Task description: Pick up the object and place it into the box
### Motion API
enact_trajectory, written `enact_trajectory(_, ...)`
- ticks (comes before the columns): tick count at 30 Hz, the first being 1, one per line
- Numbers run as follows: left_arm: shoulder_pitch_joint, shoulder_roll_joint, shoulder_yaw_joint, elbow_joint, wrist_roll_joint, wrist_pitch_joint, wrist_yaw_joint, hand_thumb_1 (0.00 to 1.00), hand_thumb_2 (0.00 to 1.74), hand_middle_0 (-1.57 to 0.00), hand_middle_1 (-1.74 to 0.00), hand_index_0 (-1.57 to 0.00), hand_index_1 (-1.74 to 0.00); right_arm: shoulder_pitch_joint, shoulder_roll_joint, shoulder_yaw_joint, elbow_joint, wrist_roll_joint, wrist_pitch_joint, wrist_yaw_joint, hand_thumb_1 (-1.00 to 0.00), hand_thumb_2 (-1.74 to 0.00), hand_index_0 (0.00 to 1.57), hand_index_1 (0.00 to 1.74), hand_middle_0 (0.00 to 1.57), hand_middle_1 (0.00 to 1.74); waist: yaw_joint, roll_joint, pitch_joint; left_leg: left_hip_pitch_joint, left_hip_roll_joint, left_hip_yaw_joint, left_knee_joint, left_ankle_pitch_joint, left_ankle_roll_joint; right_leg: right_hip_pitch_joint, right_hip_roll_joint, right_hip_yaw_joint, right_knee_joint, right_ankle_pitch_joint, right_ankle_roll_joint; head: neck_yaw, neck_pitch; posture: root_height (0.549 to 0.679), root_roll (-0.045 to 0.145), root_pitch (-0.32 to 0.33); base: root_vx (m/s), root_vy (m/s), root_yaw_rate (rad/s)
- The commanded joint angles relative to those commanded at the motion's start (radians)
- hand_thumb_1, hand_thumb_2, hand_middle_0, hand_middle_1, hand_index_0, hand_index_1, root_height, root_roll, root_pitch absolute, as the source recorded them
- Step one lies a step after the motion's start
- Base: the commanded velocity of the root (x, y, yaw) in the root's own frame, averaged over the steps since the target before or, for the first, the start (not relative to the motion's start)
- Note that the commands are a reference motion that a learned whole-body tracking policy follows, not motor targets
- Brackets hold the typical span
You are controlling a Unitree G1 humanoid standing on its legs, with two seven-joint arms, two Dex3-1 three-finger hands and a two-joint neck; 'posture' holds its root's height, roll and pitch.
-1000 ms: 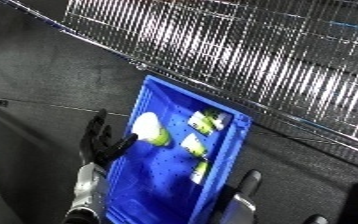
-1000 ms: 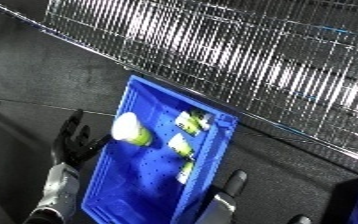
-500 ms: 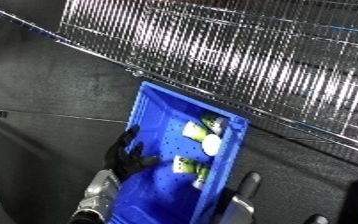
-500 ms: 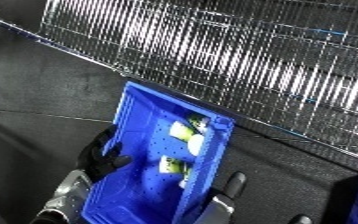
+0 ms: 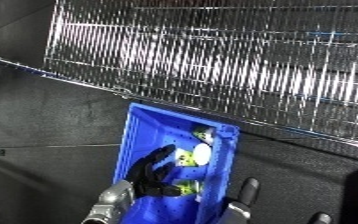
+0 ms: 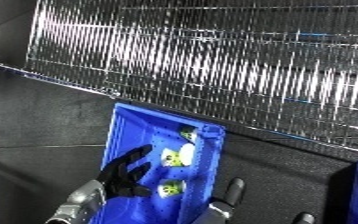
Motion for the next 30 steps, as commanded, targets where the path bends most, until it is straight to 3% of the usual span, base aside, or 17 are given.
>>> enact_trajectory(8,-0.015,-0.034,-0.035,-0.014,0.015,0.017,0.021,0.00,0.00,0.00,0.00,0.00,0.00,-0.017,-0.013,-0.020,0.024,-0.026,0.019,-0.004,0.00,0.00,0.00,0.00,0.00,0.00,-0.028,0.025,0.000,0.015,0.009,0.018,-0.018,0.011,0.0012,-0.006,0.0063,0.022,-0.010,0.021,0.0077,0.206,-0.016,0.643,0.029,0.055,-0.046,0.034,-0.171)
enact_trajectory(12,-0.018,-0.050,-0.057,-0.019,0.047,0.022,0.042,0.00,0.00,0.00,0.00,0.00,0.00,-0.017,-0.014,-0.033,0.041,-0.036,0.020,0.001,0.00,0.00,0.00,0.00,0.00,0.00,-0.040,0.035,0.000,0.048,0.010,0.017,-0.056,0.026,-0.0047,0.013,0.0058,0.028,-0.031,0.032,0.0117,0.250,-0.051,0.646,0.032,0.046,-0.004,0.033,-0.079)
enact_trajectory(17,-0.022,-0.065,-0.079,-0.007,0.109,0.031,0.063,0.00,0.00,0.00,0.00,0.00,0.00,-0.009,-0.006,-0.048,0.059,-0.057,0.024,0.012,0.00,0.00,0.00,0.00,0.00,0.00,-0.049,0.039,-0.006,0.127,0.010,0.012,-0.156,0.063,-0.0179,0.073,0.0037,0.033,-0.123,0.066,0.0285,0.322,-0.150,0.653,0.034,0.031,0.040,0.023,-0.069)
enact_trajectory(22,0.017,-0.090,-0.086,0.001,0.166,0.038,0.063,0.00,0.00,0.00,0.00,0.00,0.00,0.037,0.012,-0.060,0.074,-0.086,0.023,0.030,0.00,0.00,0.00,0.00,0.00,0.00,-0.055,0.036,-0.052,0.219,0.020,0.013,-0.279,0.102,-0.0325,0.151,-0.0036,0.031,-0.232,0.100,0.0478,0.368,-0.172,0.661,0.032,0.024,0.092,0.020,-0.064)
enact_trajectory(27,0.075,-0.109,-0.083,0.015,0.212,0.044,0.062,0.00,0.00,0.00,0.00,0.00,0.00,0.098,0.032,-0.073,0.088,-0.109,0.028,0.047,0.00,0.00,0.00,0.00,0.00,0.00,-0.055,0.028,-0.118,0.309,0.032,0.023,-0.391,0.127,-0.0446,0.246,-0.0115,0.021,-0.349,0.127,0.0625,0.386,-0.226,0.669,0.032,0.018,0.119,-0.002,-0.056)
enact_trajectory(29,0.092,-0.113,-0.074,0.021,0.227,0.048,0.063,0.00,0.00,0.00,0.00,0.00,0.00,0.114,0.042,-0.075,0.095,-0.125,0.030,0.052,0.00,0.00,0.00,0.00,0.00,0.00,-0.054,0.026,-0.140,0.335,0.037,0.027,-0.419,0.131,-0.0504,0.274,-0.0131,0.019,-0.381,0.133,0.0680,0.401,-0.274,0.671,0.032,0.016,0.125,-0.009,-0.048)
enact_trajectory(30,0.104,-0.115,-0.069,0.025,0.239,0.050,0.063,0.00,0.00,0.00,0.00,0.00,0.00,0.126,0.047,-0.075,0.099,-0.135,0.033,0.055,0.00,0.00,0.00,0.00,0.00,0.00,-0.054,0.025,-0.157,0.356,0.042,0.031,-0.448,0.139,-0.0545,0.298,-0.0124,0.017,-0.415,0.143,0.0714,0.404,-0.290,0.672,0.032,0.014,0.178,-0.005,-0.040)
